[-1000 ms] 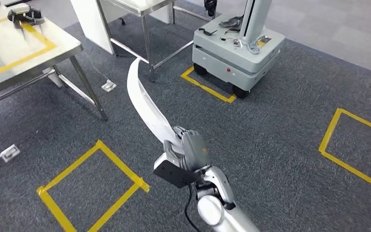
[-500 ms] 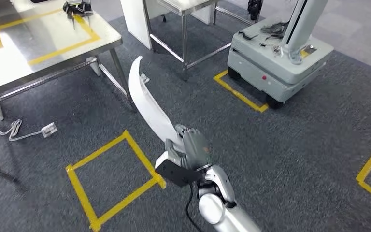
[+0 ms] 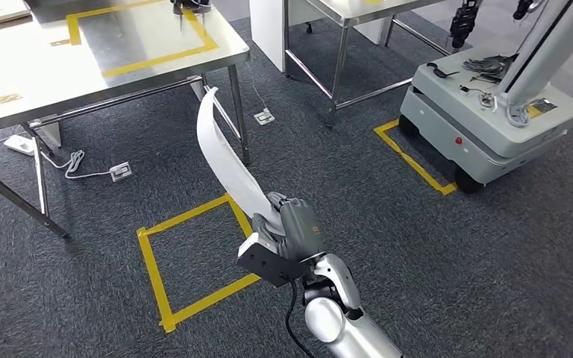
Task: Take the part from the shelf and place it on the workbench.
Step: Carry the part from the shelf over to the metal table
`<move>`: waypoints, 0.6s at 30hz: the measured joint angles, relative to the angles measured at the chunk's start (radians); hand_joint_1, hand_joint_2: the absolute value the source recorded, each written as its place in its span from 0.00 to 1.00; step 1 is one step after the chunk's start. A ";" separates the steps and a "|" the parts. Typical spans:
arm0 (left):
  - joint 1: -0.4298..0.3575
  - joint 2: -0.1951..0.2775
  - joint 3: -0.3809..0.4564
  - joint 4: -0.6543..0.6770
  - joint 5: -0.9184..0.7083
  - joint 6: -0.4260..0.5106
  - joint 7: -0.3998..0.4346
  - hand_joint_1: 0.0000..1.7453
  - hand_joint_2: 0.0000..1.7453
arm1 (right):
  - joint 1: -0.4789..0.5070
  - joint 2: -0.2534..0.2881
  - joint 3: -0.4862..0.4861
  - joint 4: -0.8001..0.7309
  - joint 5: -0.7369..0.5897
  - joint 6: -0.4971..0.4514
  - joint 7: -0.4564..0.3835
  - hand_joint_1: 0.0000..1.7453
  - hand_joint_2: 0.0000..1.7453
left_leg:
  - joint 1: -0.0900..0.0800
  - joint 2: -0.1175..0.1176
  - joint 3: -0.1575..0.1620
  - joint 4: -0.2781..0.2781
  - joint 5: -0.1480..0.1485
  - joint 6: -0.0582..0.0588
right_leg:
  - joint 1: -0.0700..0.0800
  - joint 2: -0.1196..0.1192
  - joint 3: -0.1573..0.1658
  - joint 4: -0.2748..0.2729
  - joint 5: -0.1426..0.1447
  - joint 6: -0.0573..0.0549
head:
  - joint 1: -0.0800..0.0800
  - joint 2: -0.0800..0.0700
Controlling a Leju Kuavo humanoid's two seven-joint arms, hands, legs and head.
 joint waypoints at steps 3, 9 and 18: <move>-0.004 -0.002 0.000 0.000 0.000 0.000 -0.001 0.00 1.00 | 0.005 -0.003 0.000 0.002 -0.002 0.000 -0.002 1.00 1.00 | 0.002 -0.025 -0.002 -0.001 0.001 0.010 | -0.004 0.071 -0.093 0.183 -0.080 0.009 | 0.003 0.000; 0.001 -0.005 0.000 0.001 0.000 0.000 -0.001 0.00 1.00 | 0.011 -0.008 0.000 0.006 -0.011 0.011 -0.004 1.00 1.00 | -0.001 -0.064 -0.004 0.012 -0.004 0.001 | -0.004 0.084 -0.042 0.023 0.037 -0.002 | 0.004 0.000; 0.004 -0.003 0.000 0.000 0.003 0.000 -0.004 0.00 1.00 | 0.008 -0.007 0.000 0.006 -0.011 0.018 0.000 1.00 1.00 | -0.006 -0.064 -0.002 0.000 0.002 -0.008 | 0.000 0.088 -0.026 -0.029 0.052 -0.019 | 0.003 0.000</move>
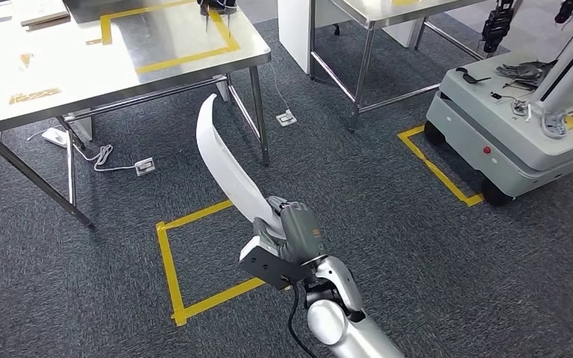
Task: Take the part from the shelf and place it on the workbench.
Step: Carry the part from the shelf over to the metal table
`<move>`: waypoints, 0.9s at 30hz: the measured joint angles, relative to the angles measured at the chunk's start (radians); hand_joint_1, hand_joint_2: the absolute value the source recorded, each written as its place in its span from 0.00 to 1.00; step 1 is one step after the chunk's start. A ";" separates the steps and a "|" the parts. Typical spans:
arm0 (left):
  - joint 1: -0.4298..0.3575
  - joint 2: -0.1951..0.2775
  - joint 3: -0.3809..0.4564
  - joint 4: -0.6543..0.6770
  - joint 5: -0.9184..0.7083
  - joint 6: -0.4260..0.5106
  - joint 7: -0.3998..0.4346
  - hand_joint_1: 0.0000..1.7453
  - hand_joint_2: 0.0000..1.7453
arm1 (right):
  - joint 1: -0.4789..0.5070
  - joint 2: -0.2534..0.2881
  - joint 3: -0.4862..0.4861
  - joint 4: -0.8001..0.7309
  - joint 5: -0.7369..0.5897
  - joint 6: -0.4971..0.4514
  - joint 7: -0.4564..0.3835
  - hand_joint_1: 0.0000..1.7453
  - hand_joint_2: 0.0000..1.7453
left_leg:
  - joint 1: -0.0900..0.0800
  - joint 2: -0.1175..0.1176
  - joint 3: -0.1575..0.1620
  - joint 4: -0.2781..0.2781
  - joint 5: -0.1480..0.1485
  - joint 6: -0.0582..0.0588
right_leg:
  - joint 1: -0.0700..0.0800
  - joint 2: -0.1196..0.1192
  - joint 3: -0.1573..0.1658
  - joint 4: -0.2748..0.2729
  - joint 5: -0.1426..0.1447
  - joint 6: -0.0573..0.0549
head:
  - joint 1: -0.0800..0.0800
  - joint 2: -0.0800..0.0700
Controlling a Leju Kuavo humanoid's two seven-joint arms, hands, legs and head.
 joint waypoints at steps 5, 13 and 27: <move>0.001 0.000 0.000 0.000 0.000 0.000 0.000 0.00 1.00 | 0.000 0.000 0.000 0.000 0.000 0.000 0.003 1.00 1.00 | 0.001 0.000 0.002 -0.003 0.003 -0.010 | 0.001 0.000 -0.001 0.001 0.000 -0.004 | 0.000 0.000; 0.000 0.000 0.000 0.000 -0.003 0.000 0.000 0.00 1.00 | 0.001 0.000 0.000 0.000 0.016 -0.003 0.016 1.00 1.00 | 0.000 0.000 0.001 -0.002 0.002 -0.016 | 0.000 0.000 -0.001 -0.001 0.000 -0.004 | 0.000 0.000; -0.001 0.000 0.000 0.000 -0.002 0.000 0.003 0.00 1.00 | -0.006 0.000 0.001 0.000 0.046 -0.017 0.032 1.00 1.00 | 0.006 -0.005 0.005 -0.010 0.005 0.018 | -0.004 -0.004 -0.007 0.030 -0.029 0.027 | 0.003 0.000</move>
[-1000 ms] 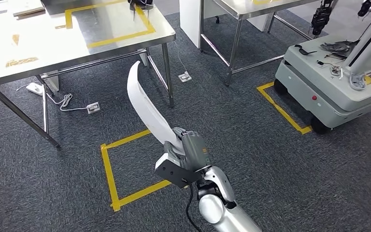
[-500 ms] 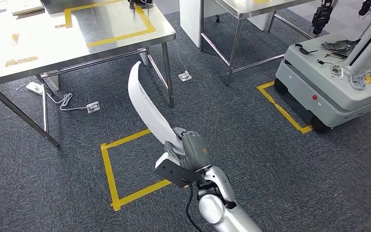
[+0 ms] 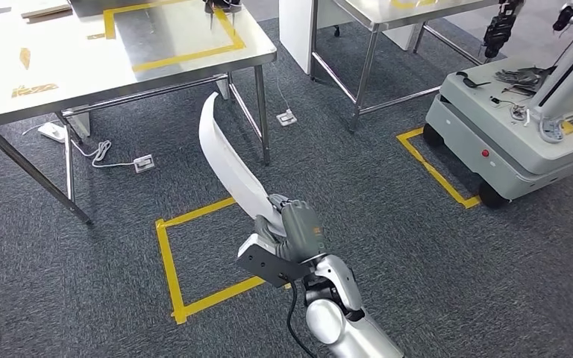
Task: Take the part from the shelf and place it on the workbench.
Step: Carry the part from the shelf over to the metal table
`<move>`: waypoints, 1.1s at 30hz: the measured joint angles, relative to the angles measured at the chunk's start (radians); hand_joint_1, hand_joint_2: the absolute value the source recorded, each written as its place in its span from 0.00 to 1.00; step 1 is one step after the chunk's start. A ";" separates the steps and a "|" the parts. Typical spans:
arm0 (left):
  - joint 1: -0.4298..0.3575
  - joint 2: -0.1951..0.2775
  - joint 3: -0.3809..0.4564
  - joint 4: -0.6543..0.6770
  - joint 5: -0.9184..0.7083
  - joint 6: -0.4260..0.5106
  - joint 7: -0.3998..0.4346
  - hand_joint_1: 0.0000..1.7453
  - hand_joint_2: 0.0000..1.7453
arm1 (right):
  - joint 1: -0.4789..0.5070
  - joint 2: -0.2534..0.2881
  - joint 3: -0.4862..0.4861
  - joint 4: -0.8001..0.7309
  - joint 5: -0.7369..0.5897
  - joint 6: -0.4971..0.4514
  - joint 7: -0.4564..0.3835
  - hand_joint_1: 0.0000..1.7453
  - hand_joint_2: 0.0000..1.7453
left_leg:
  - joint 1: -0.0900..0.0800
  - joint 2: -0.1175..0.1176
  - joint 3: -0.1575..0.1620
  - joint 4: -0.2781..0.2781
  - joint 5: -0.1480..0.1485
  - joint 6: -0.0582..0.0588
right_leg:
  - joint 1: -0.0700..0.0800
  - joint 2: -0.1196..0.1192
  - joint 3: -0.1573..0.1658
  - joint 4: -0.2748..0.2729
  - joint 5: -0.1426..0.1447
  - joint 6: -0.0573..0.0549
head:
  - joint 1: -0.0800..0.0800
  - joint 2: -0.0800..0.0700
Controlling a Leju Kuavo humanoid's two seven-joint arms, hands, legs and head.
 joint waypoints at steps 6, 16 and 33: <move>0.001 -0.001 0.000 0.000 0.002 0.000 0.000 0.00 1.00 | -0.003 -0.001 0.001 0.008 -0.005 0.000 0.000 1.00 1.00 | 0.006 -0.030 -0.006 0.003 0.003 -0.001 | -0.008 0.002 -0.092 0.190 -0.069 0.012 | 0.004 0.000; 0.005 0.002 0.000 0.000 0.006 0.000 0.001 0.00 1.00 | -0.010 0.001 0.008 0.012 -0.040 0.015 -0.020 1.00 1.00 | 0.005 -0.011 -0.061 0.092 -0.045 -0.055 | -0.008 0.021 0.027 -0.036 0.022 -0.045 | 0.000 0.000; 0.000 0.007 0.000 0.000 0.002 0.000 0.020 0.00 1.00 | 0.004 0.001 0.008 0.013 -0.039 0.020 -0.023 1.00 1.00 | -0.007 0.048 -0.001 0.018 -0.018 -0.024 | 0.008 -0.026 0.035 -0.045 0.020 -0.035 | -0.001 0.000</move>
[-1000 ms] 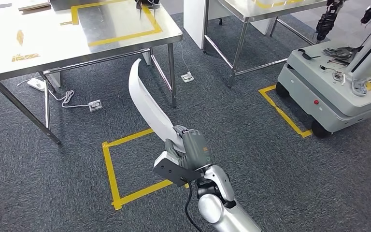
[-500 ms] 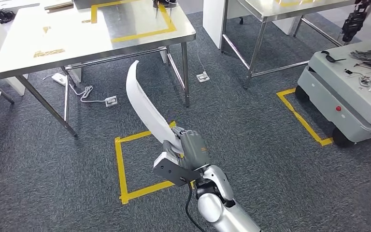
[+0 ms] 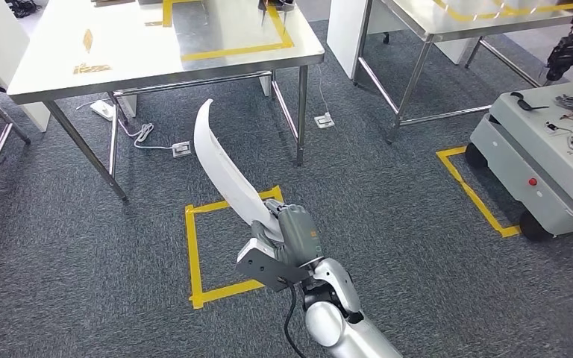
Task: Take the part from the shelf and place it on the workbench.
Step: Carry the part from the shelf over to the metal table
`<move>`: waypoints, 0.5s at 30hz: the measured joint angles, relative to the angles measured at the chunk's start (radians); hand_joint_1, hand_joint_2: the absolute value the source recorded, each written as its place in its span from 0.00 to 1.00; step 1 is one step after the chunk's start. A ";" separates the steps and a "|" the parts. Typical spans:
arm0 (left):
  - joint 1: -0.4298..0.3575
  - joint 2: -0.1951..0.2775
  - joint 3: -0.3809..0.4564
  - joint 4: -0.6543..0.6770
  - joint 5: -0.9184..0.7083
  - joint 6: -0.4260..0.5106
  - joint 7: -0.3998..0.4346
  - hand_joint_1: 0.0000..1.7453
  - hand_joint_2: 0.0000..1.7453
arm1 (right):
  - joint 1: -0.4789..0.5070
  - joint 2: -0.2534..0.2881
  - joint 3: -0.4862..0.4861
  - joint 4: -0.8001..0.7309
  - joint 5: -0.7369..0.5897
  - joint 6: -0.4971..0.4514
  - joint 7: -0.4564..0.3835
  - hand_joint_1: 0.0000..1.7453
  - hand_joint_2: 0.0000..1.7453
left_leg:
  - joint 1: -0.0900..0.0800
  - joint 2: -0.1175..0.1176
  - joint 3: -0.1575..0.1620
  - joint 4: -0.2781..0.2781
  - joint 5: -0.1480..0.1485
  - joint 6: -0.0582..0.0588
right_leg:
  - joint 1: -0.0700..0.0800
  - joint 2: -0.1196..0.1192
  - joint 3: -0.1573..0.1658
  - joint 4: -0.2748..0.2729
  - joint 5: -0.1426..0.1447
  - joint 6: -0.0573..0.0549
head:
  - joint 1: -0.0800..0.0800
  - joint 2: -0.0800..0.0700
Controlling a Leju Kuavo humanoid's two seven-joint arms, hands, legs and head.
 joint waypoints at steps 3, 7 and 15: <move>-0.001 0.000 0.000 0.000 -0.002 0.000 0.001 0.00 1.00 | -0.001 0.001 0.000 0.000 0.002 0.004 0.003 1.00 1.00 | -0.001 0.000 0.000 0.001 0.000 0.006 | -0.001 0.000 0.002 -0.004 0.003 0.008 | 0.000 0.000; -0.001 0.000 0.000 0.000 -0.003 0.000 0.004 0.00 1.00 | -0.001 0.003 0.000 0.000 0.004 0.012 0.010 1.00 1.00 | -0.001 0.000 -0.001 0.002 0.001 0.008 | -0.001 0.000 0.002 -0.005 0.005 0.015 | 0.000 0.000; -0.001 -0.001 0.000 0.000 -0.003 0.000 0.004 0.00 1.00 | 0.000 0.008 0.000 0.000 0.005 0.021 0.018 1.00 1.00 | 0.000 0.000 0.000 0.001 0.003 0.008 | 0.000 0.000 0.001 -0.005 0.006 0.016 | 0.000 0.000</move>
